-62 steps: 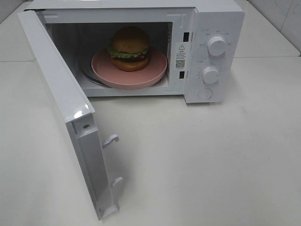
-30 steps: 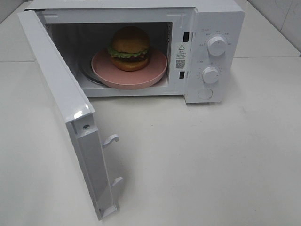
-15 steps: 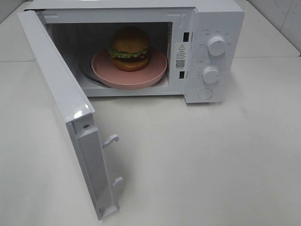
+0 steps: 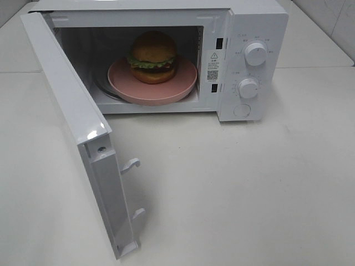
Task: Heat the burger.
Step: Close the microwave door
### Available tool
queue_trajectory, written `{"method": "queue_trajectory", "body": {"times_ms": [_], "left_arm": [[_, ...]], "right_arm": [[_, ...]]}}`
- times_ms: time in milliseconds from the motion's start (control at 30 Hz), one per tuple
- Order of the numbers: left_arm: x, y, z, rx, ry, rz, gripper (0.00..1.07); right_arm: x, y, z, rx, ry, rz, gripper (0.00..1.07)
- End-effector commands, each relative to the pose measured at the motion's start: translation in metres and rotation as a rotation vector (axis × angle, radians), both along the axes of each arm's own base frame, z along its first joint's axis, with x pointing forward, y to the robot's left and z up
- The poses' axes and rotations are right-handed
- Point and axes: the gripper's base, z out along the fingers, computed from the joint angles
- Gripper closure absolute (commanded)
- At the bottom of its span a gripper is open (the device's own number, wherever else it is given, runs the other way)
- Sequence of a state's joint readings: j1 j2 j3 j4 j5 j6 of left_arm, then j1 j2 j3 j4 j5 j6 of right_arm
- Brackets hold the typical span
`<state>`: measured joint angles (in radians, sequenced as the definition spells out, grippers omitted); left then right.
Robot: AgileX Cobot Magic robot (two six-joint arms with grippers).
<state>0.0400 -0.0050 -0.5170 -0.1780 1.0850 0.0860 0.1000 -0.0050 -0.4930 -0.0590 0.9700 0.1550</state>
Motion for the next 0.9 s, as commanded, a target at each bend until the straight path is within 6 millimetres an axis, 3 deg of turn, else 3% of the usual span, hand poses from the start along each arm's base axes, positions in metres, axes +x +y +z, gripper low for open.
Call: {"method": "queue_trajectory", "body": {"times_ms": [33, 433, 600, 767, 900], "left_arm": [[0.0, 0.0, 0.001, -0.013, -0.02, -0.005, 0.09], [0.0, -0.004, 0.002, -0.05, -0.028, -0.025, 0.09], [0.0, -0.008, 0.017, -0.118, -0.14, -0.053, 0.09], [0.009, -0.005, 0.031, -0.125, -0.265, -0.022, 0.09], [0.023, -0.003, 0.032, -0.107, -0.214, -0.006, 0.09]], "right_arm": [[-0.003, 0.0, 0.0, -0.011, -0.032, 0.001, 0.32], [-0.003, 0.0, 0.0, -0.011, -0.032, 0.001, 0.32], [-0.003, 0.0, 0.0, -0.011, -0.032, 0.001, 0.32], [-0.003, 0.0, 0.0, -0.011, -0.032, 0.001, 0.32], [-0.003, 0.0, 0.0, -0.011, -0.032, 0.001, 0.32]]}}
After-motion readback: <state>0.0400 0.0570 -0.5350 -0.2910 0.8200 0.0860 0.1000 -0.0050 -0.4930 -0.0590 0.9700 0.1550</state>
